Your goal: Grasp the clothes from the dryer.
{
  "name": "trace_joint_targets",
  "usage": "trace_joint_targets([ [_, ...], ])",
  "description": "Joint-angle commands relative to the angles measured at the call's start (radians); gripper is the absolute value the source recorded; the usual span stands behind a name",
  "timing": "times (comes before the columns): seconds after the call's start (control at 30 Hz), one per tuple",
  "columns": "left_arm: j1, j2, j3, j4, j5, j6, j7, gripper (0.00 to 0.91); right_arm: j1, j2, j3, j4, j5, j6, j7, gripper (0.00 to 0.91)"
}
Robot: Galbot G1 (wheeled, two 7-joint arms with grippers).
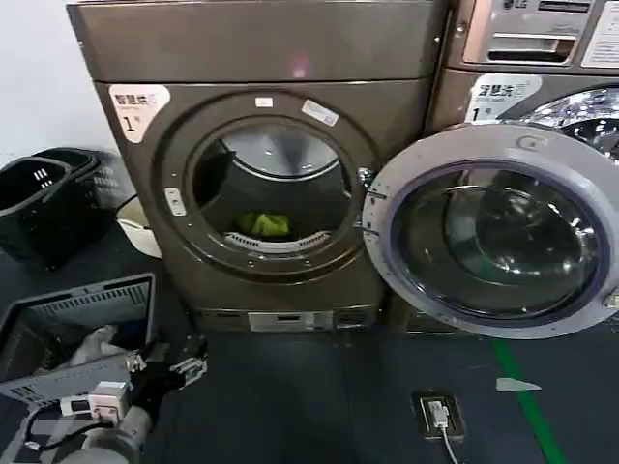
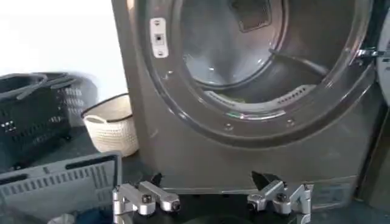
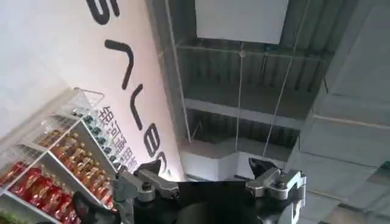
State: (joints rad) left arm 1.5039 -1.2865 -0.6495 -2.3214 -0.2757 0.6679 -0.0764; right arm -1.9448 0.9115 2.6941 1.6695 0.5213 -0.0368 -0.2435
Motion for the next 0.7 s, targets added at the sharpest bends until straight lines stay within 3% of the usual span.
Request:
trace_joint_targets([
  [0.03, -0.003, 0.002, 0.001, 0.0, 0.0, 0.001, 0.0, 0.907, 0.001, 0.0, 0.0, 0.0, 0.001, 0.002, -0.001, 0.907],
  [0.7, -0.011, 0.0, -0.002, 0.001, -0.001, 0.001, 0.001, 0.907, -0.003, 0.004, 0.003, -0.002, 0.007, 0.011, 0.001, 0.907],
])
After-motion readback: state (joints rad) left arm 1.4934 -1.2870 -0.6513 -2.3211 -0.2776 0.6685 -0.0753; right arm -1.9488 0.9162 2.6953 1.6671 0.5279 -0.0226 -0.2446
